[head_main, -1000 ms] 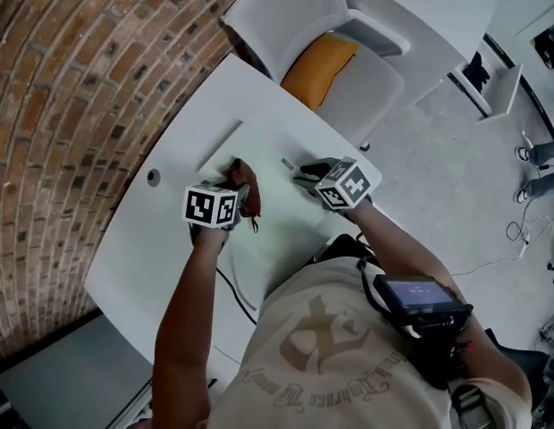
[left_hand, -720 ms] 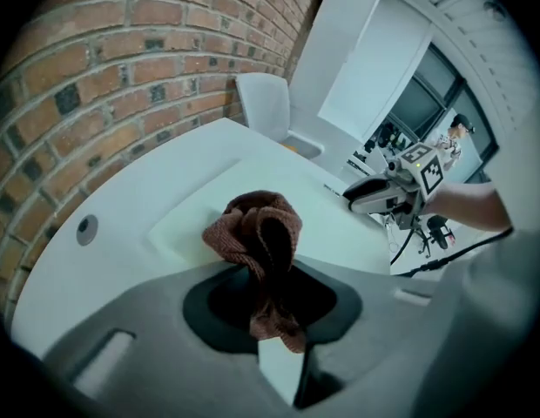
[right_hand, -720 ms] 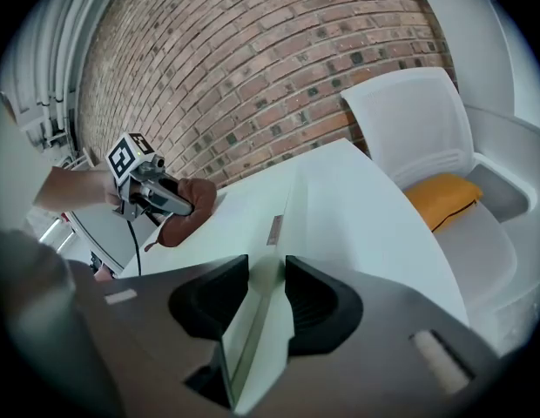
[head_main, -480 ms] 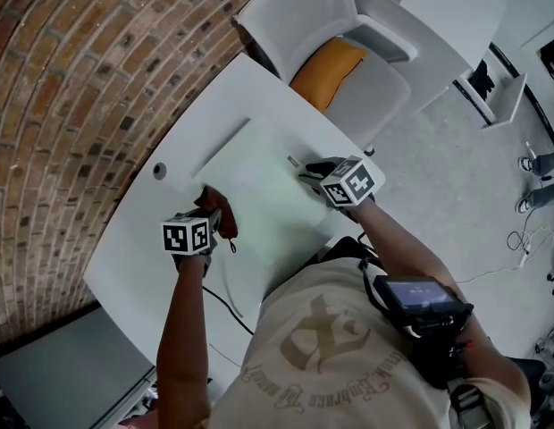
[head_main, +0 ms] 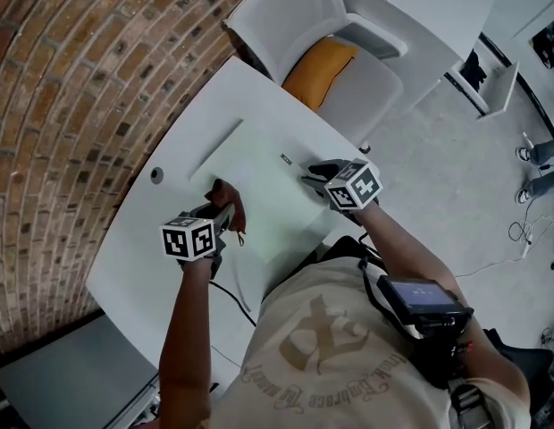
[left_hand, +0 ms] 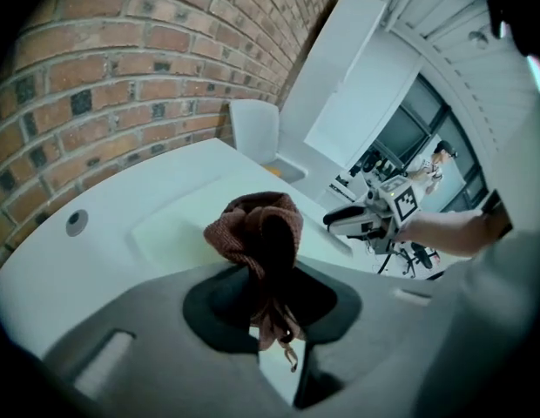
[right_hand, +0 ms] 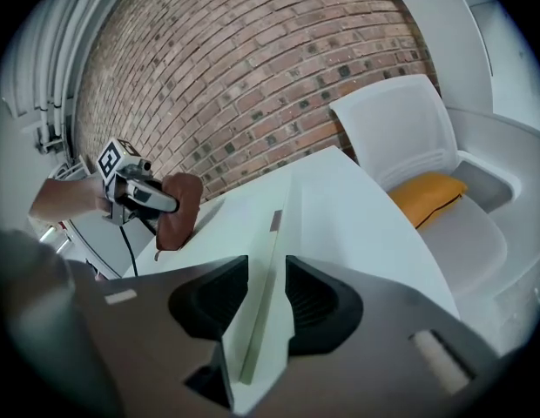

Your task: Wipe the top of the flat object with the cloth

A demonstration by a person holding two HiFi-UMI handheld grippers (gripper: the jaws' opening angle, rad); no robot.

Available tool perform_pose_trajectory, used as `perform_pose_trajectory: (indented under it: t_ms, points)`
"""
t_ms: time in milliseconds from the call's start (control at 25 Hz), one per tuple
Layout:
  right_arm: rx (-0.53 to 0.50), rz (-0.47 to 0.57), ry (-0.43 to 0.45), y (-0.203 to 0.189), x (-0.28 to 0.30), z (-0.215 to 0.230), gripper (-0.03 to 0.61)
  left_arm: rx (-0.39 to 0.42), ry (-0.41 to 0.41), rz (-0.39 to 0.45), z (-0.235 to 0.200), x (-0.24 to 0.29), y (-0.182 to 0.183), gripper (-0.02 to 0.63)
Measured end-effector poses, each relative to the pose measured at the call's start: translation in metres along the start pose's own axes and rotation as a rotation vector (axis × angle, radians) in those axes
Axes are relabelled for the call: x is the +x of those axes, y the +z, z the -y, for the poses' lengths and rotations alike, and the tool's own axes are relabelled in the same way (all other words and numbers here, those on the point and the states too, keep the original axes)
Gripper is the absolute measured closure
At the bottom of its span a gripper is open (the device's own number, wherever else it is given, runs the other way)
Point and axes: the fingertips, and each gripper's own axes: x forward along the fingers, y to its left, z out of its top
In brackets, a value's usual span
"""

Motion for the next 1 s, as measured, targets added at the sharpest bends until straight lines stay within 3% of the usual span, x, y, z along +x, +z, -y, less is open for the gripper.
perform_pose_trajectory:
  t_ms: [280,560,720,1000]
  points:
    - [0.030,-0.006,-0.031,-0.018,-0.012,0.001,0.436,0.110,-0.131,-0.031,0.062,0.057,0.044,0.538]
    - [0.048,0.019,-0.044,-0.019,-0.019,0.001,0.439,0.170,-0.184,-0.084,0.094,0.112,0.067,0.538]
    - [0.066,0.041,-0.056,-0.016,-0.027,0.005,0.443,0.172,-0.212,-0.123,0.103,0.130,0.061,0.538]
    - [0.062,0.054,-0.067,-0.004,-0.028,0.012,0.468,0.142,-0.174,-0.140,0.089,0.110,0.038,0.538]
